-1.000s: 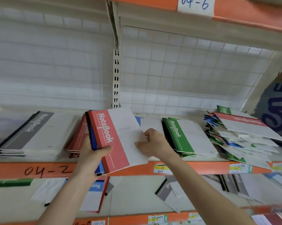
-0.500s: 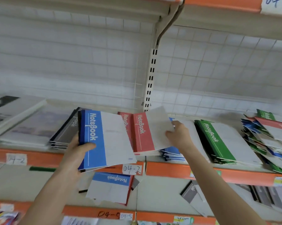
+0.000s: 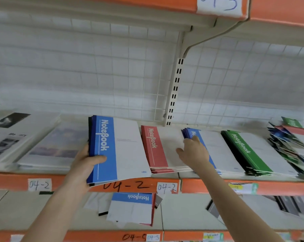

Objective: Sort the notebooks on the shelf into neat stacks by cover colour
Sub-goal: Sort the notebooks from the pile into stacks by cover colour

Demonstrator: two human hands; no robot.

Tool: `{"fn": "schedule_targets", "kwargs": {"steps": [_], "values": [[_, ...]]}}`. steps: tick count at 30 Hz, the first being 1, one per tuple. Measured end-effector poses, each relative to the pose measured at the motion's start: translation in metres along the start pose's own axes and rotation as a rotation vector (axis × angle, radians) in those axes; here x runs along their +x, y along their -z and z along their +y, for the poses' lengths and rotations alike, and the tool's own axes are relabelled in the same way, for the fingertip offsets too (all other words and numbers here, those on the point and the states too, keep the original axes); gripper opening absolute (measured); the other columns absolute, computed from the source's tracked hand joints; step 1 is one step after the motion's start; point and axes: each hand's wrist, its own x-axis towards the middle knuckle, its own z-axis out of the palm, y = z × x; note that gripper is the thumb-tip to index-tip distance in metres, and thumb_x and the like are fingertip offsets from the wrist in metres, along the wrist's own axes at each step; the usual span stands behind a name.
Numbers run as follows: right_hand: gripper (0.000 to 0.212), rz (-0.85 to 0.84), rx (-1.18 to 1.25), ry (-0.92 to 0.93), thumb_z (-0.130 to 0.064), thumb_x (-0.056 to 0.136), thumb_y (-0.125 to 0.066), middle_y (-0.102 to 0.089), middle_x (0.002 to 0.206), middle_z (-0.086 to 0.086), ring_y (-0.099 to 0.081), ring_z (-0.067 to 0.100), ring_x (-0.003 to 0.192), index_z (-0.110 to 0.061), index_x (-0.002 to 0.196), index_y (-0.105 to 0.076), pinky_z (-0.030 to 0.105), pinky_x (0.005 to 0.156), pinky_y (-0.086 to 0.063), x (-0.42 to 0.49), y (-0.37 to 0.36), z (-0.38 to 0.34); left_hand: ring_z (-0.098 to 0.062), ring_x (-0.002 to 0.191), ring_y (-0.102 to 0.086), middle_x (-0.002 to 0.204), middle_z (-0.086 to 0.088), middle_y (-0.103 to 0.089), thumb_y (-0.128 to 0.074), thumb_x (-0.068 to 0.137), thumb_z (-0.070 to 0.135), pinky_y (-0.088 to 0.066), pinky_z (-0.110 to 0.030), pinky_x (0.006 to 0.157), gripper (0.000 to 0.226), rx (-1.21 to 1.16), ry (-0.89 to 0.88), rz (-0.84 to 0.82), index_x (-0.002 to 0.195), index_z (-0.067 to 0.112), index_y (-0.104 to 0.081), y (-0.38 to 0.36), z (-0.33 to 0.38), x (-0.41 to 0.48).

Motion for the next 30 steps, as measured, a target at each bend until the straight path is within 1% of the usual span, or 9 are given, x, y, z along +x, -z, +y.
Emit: {"fn": "schedule_targets", "kwargs": {"steps": [2, 4, 7, 10, 15, 18, 22, 27, 30], "values": [[0.028, -0.031, 0.248, 0.040, -0.031, 0.094, -0.049, -0.054, 0.093, 0.007, -0.052, 0.022, 0.076, -0.006, 0.084, -0.058, 0.025, 0.062, -0.034, -0.005, 0.004, -0.006, -0.023, 0.086, -0.062, 0.100, -0.001, -0.065, -0.051, 0.085, -0.012, -0.047, -0.032, 0.065, 0.050, 0.001, -0.020, -0.045, 0.116, 0.027, -0.051, -0.008, 0.001, 0.003], [0.034, -0.246, 0.544, 0.013, -0.034, 0.095, -0.047, -0.050, 0.074, 0.005, -0.046, 0.017, 0.066, -0.008, 0.072, -0.049, 0.025, 0.058, -0.034, -0.015, 0.012, -0.016, -0.021, 0.091, -0.063, 0.104, 0.001, -0.065, -0.055, 0.084, -0.011, -0.048, -0.033, 0.068, 0.054, -0.010, -0.032, -0.098, 0.118, 0.029, -0.049, -0.021, 0.001, 0.004], [0.036, -0.418, 0.653, -0.010, -0.038, 0.092, -0.053, -0.048, 0.067, -0.001, -0.045, 0.012, 0.059, -0.012, 0.068, -0.044, 0.015, 0.051, -0.036, -0.028, 0.017, -0.021, -0.020, 0.091, -0.063, 0.104, 0.002, -0.064, -0.064, 0.081, -0.005, -0.050, -0.034, 0.068, 0.054, -0.016, -0.021, -0.126, 0.118, 0.030, -0.046, -0.047, -0.002, 0.002], [0.033, -0.273, 0.636, -0.081, -0.027, 0.089, -0.056, -0.045, 0.062, -0.004, -0.046, 0.008, 0.050, -0.018, 0.063, -0.038, 0.013, 0.041, -0.035, -0.026, 0.013, -0.009, -0.014, 0.086, -0.062, 0.098, 0.006, -0.064, -0.066, 0.080, -0.004, -0.048, -0.030, 0.063, 0.052, -0.025, -0.054, -0.130, 0.116, 0.028, -0.045, -0.075, -0.006, 0.001], [0.032, -0.060, 0.670, -0.150, -0.015, 0.085, -0.059, -0.043, 0.060, -0.002, -0.042, 0.013, 0.053, -0.016, 0.061, -0.039, 0.020, 0.045, -0.031, -0.018, 0.018, 0.033, -0.014, 0.091, -0.064, 0.102, 0.006, -0.064, -0.056, 0.093, 0.016, -0.053, -0.034, 0.068, 0.027, -0.045, -0.063, -0.136, 0.114, 0.031, -0.046, -0.119, -0.012, 0.000], [0.015, 0.032, 0.751, -0.240, -0.007, 0.086, -0.056, -0.048, 0.069, -0.002, -0.048, 0.020, 0.067, -0.012, 0.075, -0.048, 0.022, 0.048, -0.034, -0.012, 0.029, 0.068, -0.019, 0.098, -0.063, 0.110, 0.004, -0.064, -0.053, 0.095, 0.020, -0.052, -0.048, 0.083, 0.030, 0.009, -0.074, -0.148, 0.123, 0.029, -0.047, -0.136, -0.011, -0.003], [0.014, 0.185, 0.765, -0.327, 0.002, 0.084, -0.054, -0.053, 0.069, 0.000, -0.051, 0.021, 0.065, -0.006, 0.094, -0.058, 0.020, 0.043, -0.039, -0.001, 0.050, 0.118, -0.021, 0.089, -0.062, 0.099, 0.000, -0.064, -0.055, 0.091, 0.005, -0.052, -0.044, 0.077, 0.029, 0.006, -0.044, -0.162, 0.114, 0.020, -0.047, -0.145, -0.009, -0.001], [0.018, 0.152, 0.481, -0.388, -0.003, 0.084, -0.056, -0.057, 0.082, 0.012, -0.055, 0.026, 0.076, 0.003, 0.099, -0.063, 0.030, 0.063, -0.044, 0.021, 0.052, 0.153, -0.024, 0.090, -0.061, 0.098, -0.001, -0.064, -0.055, 0.085, -0.008, -0.050, -0.042, 0.079, 0.044, 0.049, -0.029, -0.160, 0.118, 0.020, -0.048, -0.145, -0.009, 0.004], [0.021, 0.084, 0.321, -0.369, -0.008, 0.083, -0.057, -0.059, 0.083, 0.015, -0.054, 0.026, 0.076, 0.006, 0.098, -0.062, 0.025, 0.056, -0.039, 0.028, 0.044, 0.150, -0.026, 0.095, -0.061, 0.100, -0.002, -0.064, -0.056, 0.083, -0.009, -0.049, -0.046, 0.084, 0.047, 0.064, -0.033, -0.164, 0.118, 0.022, -0.049, -0.142, -0.012, 0.009]]}}
